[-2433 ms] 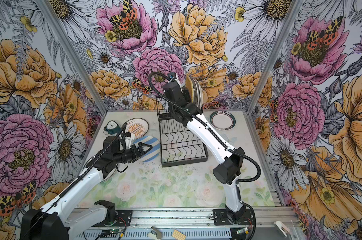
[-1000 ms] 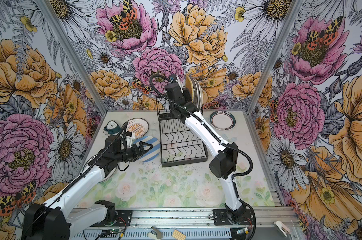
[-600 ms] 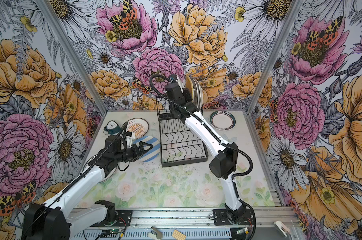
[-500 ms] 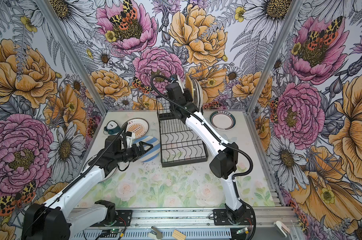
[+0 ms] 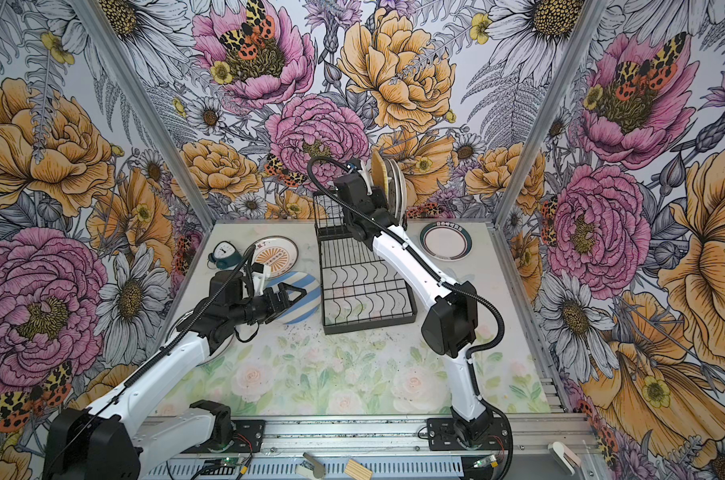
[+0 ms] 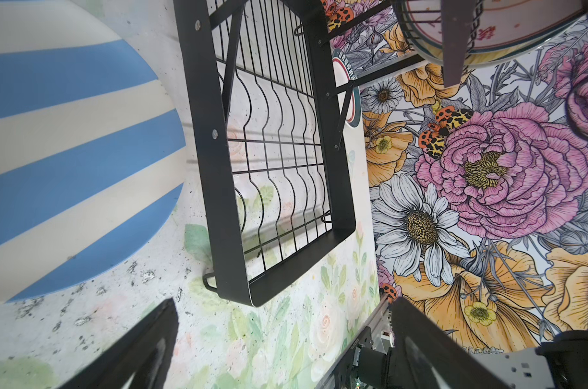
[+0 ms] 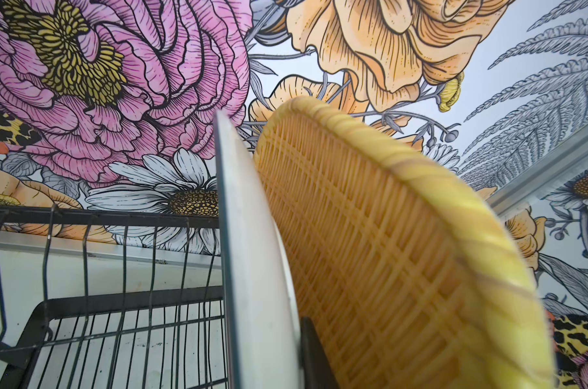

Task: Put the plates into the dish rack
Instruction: 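Lower the sunburst plate into the rack slot beside the woven tray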

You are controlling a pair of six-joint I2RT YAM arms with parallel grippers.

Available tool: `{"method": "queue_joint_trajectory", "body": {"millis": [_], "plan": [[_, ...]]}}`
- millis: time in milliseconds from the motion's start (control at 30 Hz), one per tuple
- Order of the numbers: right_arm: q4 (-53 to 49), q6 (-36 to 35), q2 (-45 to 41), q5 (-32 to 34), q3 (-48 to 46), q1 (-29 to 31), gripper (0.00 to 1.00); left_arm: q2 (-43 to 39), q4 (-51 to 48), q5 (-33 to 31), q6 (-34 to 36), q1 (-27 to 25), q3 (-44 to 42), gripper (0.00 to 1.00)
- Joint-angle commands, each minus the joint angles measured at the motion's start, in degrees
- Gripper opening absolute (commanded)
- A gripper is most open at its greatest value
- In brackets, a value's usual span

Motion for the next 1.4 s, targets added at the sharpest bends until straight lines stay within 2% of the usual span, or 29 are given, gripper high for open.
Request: {"method": "queue_joint_trajectory", "body": {"millis": [0,67,200,267,467,967,1367], "plan": [[2.84,1.48,-3.18,0.76,-0.06,-0.88,0.00,-1.28,0.38,-1.31,-0.53,0.42,-0.47,0.99],[2.83,1.70,-3.35,0.59,-0.36,-1.04,0.00,-1.59,0.37,-1.40,-0.61,0.42,-0.61,0.99],[2.77,1.69,-3.76,0.32,-0.88,-1.10,0.18,-1.90,0.37,-1.65,-0.79,0.40,-0.88,0.99],[2.78,1.62,-4.19,0.17,-1.18,-1.09,0.23,-2.10,0.37,-1.83,-0.94,0.25,-0.88,0.99],[2.75,1.50,-6.15,0.06,-2.56,-1.05,0.32,-2.28,0.33,-2.45,-1.29,-0.41,-0.89,0.99],[2.73,1.81,-13.79,-0.99,-7.99,1.06,0.38,-3.18,0.37,-5.16,-2.16,-3.25,-0.89,0.99],[2.58,7.19,-23.23,-2.66,-17.60,4.85,0.41,-4.45,-1.46,-7.98,-2.46,-3.50,-0.89,0.99]]}}
